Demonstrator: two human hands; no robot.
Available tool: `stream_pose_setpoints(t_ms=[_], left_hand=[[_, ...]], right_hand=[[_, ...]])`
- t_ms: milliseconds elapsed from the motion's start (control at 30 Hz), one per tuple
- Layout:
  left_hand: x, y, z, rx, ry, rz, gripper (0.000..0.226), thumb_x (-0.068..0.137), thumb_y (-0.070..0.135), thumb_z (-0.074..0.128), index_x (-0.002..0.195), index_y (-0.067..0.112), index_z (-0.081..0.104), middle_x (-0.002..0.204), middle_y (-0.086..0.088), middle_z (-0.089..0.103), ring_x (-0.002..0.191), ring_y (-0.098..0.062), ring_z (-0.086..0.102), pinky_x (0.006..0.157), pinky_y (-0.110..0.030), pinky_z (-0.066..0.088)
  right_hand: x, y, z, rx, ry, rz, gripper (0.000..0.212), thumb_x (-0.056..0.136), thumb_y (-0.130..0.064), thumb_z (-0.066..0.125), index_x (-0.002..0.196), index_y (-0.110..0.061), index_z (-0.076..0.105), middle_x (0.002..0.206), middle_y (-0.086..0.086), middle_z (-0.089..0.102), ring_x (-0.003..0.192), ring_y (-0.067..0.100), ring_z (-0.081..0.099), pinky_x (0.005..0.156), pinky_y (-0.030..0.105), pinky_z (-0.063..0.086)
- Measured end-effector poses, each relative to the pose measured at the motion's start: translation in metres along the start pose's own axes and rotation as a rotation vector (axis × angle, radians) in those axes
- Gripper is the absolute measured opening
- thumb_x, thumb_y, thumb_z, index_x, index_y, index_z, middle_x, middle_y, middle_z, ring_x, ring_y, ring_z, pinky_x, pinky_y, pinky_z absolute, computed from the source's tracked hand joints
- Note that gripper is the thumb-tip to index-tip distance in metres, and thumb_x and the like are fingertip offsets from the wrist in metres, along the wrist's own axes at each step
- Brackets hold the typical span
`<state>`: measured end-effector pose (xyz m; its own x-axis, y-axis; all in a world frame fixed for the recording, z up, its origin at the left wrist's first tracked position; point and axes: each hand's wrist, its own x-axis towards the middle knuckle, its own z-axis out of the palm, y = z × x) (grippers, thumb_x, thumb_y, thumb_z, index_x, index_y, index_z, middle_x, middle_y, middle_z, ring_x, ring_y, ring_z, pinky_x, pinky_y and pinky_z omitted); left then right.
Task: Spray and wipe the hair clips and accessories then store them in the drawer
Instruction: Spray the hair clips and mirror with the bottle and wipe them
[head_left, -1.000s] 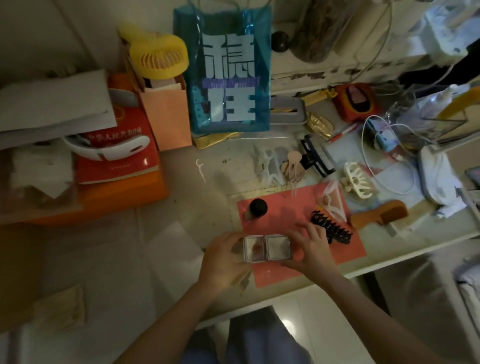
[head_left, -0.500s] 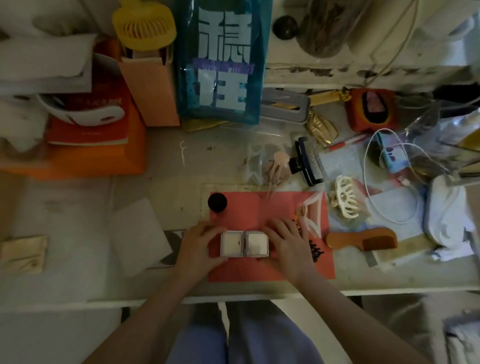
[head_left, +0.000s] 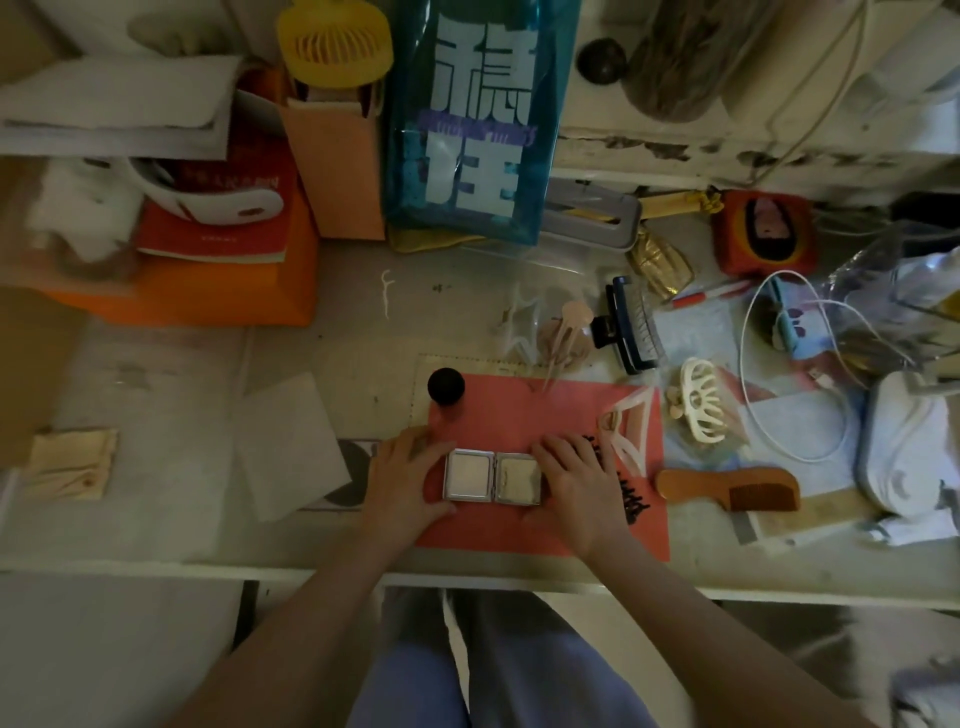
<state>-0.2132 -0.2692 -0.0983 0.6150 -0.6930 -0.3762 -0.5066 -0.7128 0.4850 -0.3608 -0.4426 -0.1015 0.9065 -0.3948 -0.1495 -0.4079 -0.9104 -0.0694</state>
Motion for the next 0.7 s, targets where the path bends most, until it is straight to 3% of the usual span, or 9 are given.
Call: stream_pose_setpoints(t_ms=[100,267,433,533,700], left_hand=[[-0.003,-0.001,-0.001,0.014,-0.009,-0.011,0.09,0.063,0.043,0.08,0.14,0.035,0.035,0.15,0.001,0.026,0.136,-0.021,0.022,0.111,-0.039,0.019],[-0.011,-0.004,-0.006,0.041,0.005,-0.031,0.095,0.066,0.048,0.077,0.144,0.038,0.024,0.153,0.002,0.021,0.14,-0.021,0.019,0.114,-0.04,0.015],[-0.019,-0.001,-0.02,0.038,0.03,-0.057,0.096,0.069,0.049,0.075,0.146,0.036,0.019,0.155,0.003,0.018,0.141,-0.02,0.017,0.115,-0.037,0.013],[-0.028,-0.001,-0.031,0.021,0.069,-0.072,0.092,0.072,0.053,0.07,0.147,0.034,0.019,0.155,0.004,0.016,0.142,-0.019,0.016,0.115,-0.035,0.012],[-0.048,-0.013,-0.047,-0.07,0.179,-0.154,0.084,0.071,0.055,0.07,0.142,0.034,0.029,0.153,0.005,0.023,0.139,-0.017,0.023,0.114,-0.034,0.015]], right_hand=[[-0.002,0.002,-0.005,0.037,-0.005,0.011,0.091,0.031,-0.061,0.084,0.108,-0.014,0.068,0.105,0.004,0.07,0.101,0.027,0.065,0.095,0.056,0.042],[-0.007,0.004,-0.012,0.127,-0.003,0.021,0.078,0.047,-0.049,0.085,0.113,-0.01,0.066,0.111,0.008,0.068,0.106,0.03,0.062,0.099,0.055,0.039],[-0.009,-0.004,-0.026,0.136,-0.023,-0.001,0.073,0.051,-0.05,0.084,0.111,-0.014,0.065,0.11,0.006,0.068,0.103,0.03,0.063,0.094,0.052,0.044],[-0.009,-0.016,-0.037,0.148,-0.034,0.0,0.074,0.051,-0.057,0.082,0.111,-0.016,0.065,0.112,0.003,0.067,0.103,0.027,0.062,0.09,0.047,0.048],[-0.005,-0.044,-0.052,0.18,0.009,-0.068,0.066,0.049,-0.05,0.085,0.103,-0.017,0.067,0.104,0.002,0.068,0.093,0.025,0.066,0.079,0.041,0.053]])
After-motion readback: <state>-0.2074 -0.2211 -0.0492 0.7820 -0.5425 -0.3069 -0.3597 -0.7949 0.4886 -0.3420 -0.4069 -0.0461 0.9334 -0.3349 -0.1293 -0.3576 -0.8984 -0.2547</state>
